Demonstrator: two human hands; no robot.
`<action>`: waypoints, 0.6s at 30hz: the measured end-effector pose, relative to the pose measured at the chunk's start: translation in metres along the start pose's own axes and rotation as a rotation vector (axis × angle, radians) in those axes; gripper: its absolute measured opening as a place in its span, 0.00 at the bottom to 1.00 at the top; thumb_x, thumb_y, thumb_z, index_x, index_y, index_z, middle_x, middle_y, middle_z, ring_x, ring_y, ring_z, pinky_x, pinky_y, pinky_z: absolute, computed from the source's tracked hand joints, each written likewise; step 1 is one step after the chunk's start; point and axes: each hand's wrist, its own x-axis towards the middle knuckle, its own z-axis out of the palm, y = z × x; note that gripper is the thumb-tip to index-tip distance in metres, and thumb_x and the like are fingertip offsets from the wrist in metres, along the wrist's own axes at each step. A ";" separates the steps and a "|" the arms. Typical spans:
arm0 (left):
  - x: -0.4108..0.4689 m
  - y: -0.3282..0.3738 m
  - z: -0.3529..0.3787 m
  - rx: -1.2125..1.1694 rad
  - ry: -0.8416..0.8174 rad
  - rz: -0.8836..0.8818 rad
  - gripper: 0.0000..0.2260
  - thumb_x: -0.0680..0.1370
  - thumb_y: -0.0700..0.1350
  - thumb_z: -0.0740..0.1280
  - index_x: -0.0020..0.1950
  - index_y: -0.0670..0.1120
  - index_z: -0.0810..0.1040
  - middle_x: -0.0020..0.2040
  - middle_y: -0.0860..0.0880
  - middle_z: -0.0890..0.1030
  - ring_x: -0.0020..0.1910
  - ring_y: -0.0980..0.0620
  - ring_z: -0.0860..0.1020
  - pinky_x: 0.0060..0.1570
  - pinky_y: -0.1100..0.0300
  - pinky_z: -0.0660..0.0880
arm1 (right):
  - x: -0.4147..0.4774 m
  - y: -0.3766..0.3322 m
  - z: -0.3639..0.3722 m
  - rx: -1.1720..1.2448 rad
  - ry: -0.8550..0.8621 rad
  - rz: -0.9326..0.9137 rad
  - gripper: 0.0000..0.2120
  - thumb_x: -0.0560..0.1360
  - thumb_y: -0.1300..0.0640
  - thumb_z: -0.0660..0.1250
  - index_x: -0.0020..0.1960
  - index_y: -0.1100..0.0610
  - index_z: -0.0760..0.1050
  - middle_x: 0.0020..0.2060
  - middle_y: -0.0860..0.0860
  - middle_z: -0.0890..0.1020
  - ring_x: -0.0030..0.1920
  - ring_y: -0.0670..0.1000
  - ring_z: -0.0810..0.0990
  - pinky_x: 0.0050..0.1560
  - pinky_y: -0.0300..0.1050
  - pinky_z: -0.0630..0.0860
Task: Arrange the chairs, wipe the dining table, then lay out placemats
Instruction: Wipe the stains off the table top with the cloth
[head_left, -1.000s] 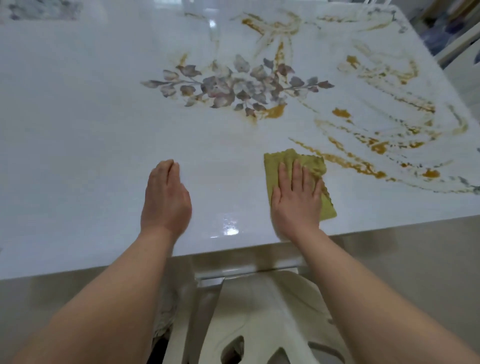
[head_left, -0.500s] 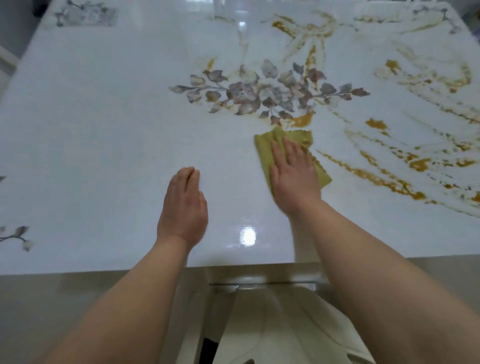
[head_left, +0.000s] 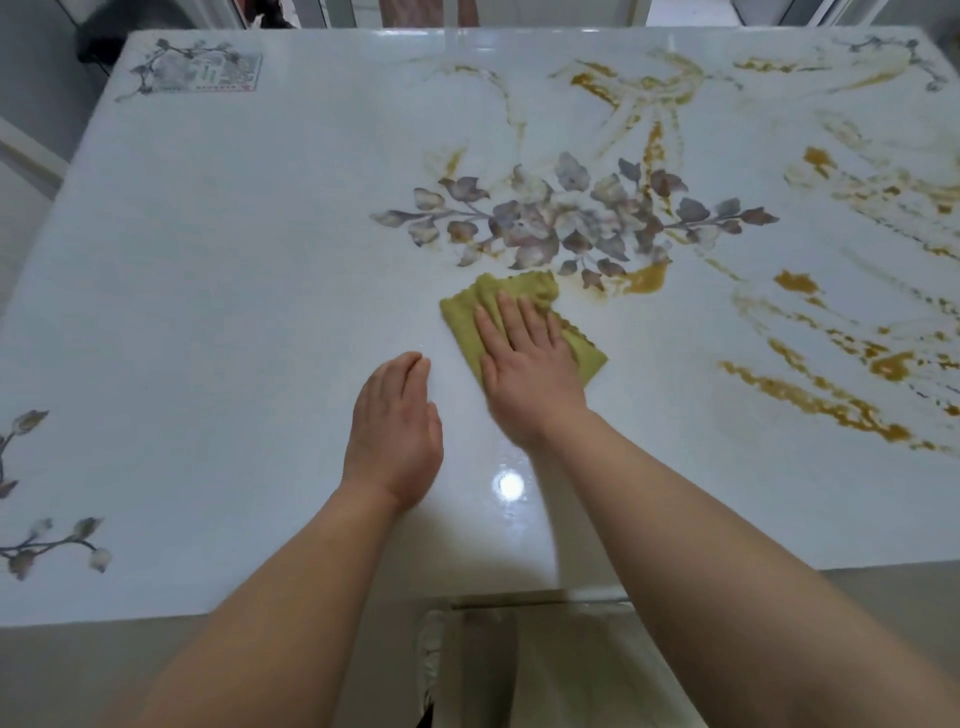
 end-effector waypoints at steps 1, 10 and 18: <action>0.009 -0.005 -0.002 0.010 -0.001 -0.014 0.21 0.78 0.40 0.60 0.71 0.37 0.67 0.70 0.40 0.68 0.69 0.42 0.65 0.71 0.50 0.58 | 0.010 -0.002 -0.002 0.001 -0.003 -0.018 0.25 0.82 0.47 0.41 0.78 0.48 0.40 0.77 0.50 0.41 0.77 0.53 0.39 0.75 0.54 0.39; 0.082 -0.042 -0.007 0.073 -0.001 -0.004 0.20 0.78 0.40 0.60 0.69 0.37 0.67 0.69 0.39 0.68 0.68 0.40 0.64 0.70 0.49 0.59 | 0.064 0.064 -0.016 0.006 0.048 0.250 0.25 0.82 0.46 0.40 0.78 0.46 0.40 0.78 0.48 0.43 0.77 0.50 0.42 0.75 0.57 0.40; 0.116 -0.053 -0.008 0.038 0.004 -0.002 0.20 0.79 0.40 0.58 0.71 0.37 0.65 0.70 0.41 0.66 0.70 0.42 0.61 0.71 0.51 0.56 | 0.067 0.038 -0.014 -0.021 0.045 0.266 0.26 0.82 0.47 0.39 0.78 0.49 0.38 0.77 0.51 0.40 0.77 0.53 0.39 0.75 0.56 0.38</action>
